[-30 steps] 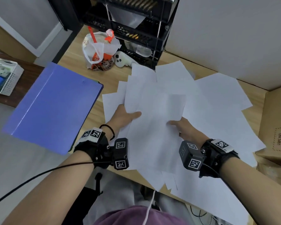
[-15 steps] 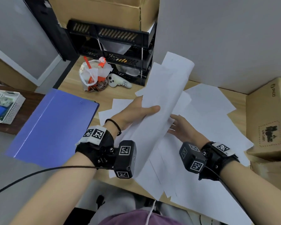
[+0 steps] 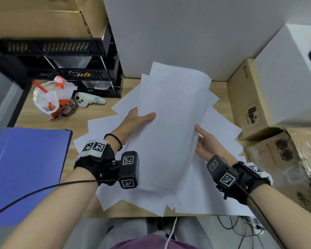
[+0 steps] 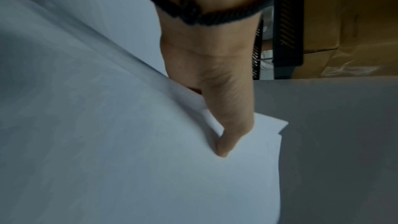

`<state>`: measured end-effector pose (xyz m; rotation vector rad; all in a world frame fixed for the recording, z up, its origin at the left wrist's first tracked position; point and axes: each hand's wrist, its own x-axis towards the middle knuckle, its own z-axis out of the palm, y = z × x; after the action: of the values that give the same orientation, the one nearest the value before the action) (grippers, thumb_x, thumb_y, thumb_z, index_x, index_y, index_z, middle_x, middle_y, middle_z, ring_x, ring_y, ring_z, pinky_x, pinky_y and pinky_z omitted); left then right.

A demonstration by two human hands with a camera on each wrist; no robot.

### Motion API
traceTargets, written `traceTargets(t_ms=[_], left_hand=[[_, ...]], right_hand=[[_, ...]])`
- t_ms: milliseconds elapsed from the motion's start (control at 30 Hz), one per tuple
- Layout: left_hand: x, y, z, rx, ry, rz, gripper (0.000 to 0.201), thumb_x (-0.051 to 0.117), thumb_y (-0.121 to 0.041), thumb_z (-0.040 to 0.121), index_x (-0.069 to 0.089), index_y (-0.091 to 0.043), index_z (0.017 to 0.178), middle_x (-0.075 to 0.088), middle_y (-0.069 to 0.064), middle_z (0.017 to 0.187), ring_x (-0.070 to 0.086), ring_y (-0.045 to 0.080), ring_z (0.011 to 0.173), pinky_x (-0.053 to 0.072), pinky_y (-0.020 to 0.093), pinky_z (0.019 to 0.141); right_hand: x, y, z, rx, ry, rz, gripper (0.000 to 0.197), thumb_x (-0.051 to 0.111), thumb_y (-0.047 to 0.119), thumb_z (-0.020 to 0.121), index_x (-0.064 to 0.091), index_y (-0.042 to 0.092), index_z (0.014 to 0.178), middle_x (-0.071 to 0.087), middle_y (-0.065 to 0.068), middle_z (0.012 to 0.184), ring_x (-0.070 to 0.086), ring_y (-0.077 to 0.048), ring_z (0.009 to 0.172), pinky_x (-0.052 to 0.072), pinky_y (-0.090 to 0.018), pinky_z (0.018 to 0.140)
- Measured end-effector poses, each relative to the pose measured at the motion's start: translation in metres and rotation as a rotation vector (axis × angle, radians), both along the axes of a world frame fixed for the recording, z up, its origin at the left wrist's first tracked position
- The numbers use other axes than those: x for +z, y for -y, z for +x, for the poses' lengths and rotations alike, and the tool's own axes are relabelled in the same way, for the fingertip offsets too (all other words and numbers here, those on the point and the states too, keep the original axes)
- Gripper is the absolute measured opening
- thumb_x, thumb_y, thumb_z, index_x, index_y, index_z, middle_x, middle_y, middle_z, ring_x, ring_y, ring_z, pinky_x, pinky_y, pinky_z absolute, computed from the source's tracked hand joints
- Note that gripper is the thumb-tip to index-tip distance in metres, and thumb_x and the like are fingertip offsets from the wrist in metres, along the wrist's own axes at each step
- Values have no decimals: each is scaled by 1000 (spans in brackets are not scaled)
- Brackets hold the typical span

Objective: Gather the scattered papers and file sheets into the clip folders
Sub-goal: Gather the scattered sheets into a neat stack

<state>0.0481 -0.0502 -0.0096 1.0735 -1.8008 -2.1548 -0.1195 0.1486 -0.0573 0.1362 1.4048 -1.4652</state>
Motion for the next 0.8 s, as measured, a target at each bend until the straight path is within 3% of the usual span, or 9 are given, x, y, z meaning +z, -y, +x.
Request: traceTargets(t_ms=[100,200,267,400,500,567,633,733,800], left_hand=[[-31,-4,5,53,146,-40,37,69,-14,86,58,-14,122,69,1,114,67,18,97,55,28,78],[-45,-7,4,11,237,-57,42,66,-3,84,55,-9,125,65,8,119,64,24,103,50,25,72],[-35,-4,-2,9,193,-95,43,64,-1,84,54,-11,125,64,5,117,64,20,102,50,23,71],[12,13,-12,128,-92,-168,39,72,-5,82,60,-18,117,69,-4,109,68,9,93,56,22,76],[30,27,-11,189,-261,-163,45,76,-6,78,60,-12,119,70,3,115,68,14,102,56,28,85],[19,31,-4,182,-240,-171,54,80,-10,75,58,-10,125,68,5,121,66,18,109,55,30,90],[-2,25,4,148,-118,-161,56,82,-16,73,60,-10,124,69,4,119,66,18,109,55,32,90],[-31,12,15,139,2,-127,48,79,-19,78,63,-11,122,69,2,116,66,19,109,54,28,86],[-31,8,14,170,-4,-127,42,75,-17,82,63,-11,122,69,-2,113,67,12,103,54,25,85]], right_hand=[[-1,-7,-2,125,-172,212,2,60,11,93,62,11,91,66,-6,83,64,-12,61,52,-21,55],[0,-7,-2,214,-273,325,11,55,0,93,61,9,93,64,-6,73,61,-11,50,49,-18,44],[9,1,-5,216,-331,310,15,54,-3,92,60,9,97,64,-9,77,61,-13,51,49,-19,46],[43,30,-23,108,-455,111,30,54,-2,89,60,24,102,67,-8,99,60,-23,78,41,-29,61],[66,40,-33,54,-475,-116,40,53,-3,90,58,27,117,73,1,106,68,-17,90,54,-28,70],[66,39,-32,71,-468,-154,44,52,-4,89,56,26,120,71,-1,114,69,-15,98,55,-28,79],[52,34,-23,129,-467,-84,43,53,-8,87,58,20,120,71,0,112,68,-15,100,53,-28,80],[30,27,-8,262,-474,52,41,52,-9,88,59,6,126,70,-2,114,66,-21,107,52,-22,79],[29,29,-5,264,-520,72,41,52,-8,88,60,4,126,69,-5,120,63,-24,114,52,-28,87]])
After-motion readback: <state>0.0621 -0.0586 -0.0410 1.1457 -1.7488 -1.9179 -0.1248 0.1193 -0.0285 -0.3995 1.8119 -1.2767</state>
